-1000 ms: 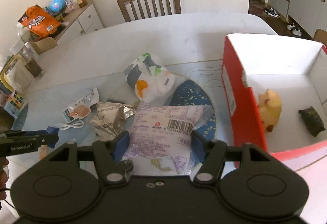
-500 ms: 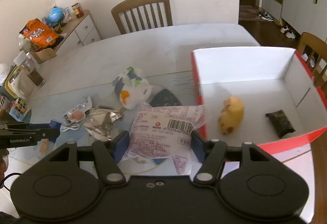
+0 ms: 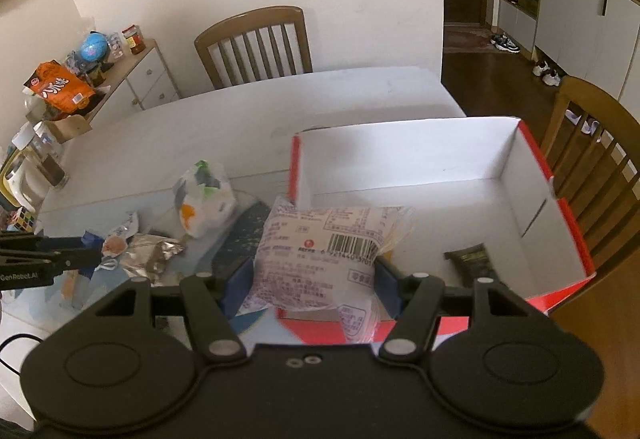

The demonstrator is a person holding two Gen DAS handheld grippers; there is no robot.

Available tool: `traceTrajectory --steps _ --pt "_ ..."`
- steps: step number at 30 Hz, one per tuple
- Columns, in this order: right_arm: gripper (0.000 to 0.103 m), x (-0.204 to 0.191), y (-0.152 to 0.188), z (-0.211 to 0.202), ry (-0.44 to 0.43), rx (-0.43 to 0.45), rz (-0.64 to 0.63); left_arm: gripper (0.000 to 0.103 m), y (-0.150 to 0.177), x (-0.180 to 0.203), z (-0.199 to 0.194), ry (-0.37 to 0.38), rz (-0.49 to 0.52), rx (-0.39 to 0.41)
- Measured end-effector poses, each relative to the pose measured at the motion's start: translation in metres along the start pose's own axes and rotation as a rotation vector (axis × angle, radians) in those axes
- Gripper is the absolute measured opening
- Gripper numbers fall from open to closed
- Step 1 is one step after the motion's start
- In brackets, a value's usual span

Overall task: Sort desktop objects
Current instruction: 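Carry the biscuit packet and bread bag with both tools over the shoebox, then open the right tool to drop the bread bag into the box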

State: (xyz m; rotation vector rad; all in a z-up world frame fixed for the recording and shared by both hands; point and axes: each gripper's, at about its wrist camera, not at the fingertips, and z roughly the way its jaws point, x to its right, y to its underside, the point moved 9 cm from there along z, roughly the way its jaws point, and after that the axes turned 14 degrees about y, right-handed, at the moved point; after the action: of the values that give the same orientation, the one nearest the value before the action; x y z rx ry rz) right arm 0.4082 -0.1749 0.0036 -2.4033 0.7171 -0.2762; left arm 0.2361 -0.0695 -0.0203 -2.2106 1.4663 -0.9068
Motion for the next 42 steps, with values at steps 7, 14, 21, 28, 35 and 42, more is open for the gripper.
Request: traceTrajectory --steps 7,14,21,28,35,42 --pt "0.064 0.039 -0.005 0.005 0.003 0.008 0.004 0.037 -0.020 0.048 0.027 0.032 0.056 -0.012" --pt "0.064 0.077 -0.010 0.014 0.022 0.013 0.017 0.037 -0.044 0.100 0.058 0.078 0.128 -0.031" --pt "0.064 0.103 -0.019 0.027 0.046 0.013 -0.005 0.037 -0.060 0.143 0.096 0.120 0.199 -0.068" --pt "0.064 0.116 -0.027 0.047 0.031 -0.007 0.011 0.037 -0.067 0.166 0.135 0.161 0.225 -0.122" --pt "0.064 0.116 -0.036 0.072 0.040 -0.008 -0.028 0.037 -0.064 0.185 0.173 0.189 0.302 -0.187" --pt "0.064 0.124 -0.039 0.105 0.065 -0.042 -0.029 0.037 -0.067 0.198 0.203 0.201 0.375 -0.224"
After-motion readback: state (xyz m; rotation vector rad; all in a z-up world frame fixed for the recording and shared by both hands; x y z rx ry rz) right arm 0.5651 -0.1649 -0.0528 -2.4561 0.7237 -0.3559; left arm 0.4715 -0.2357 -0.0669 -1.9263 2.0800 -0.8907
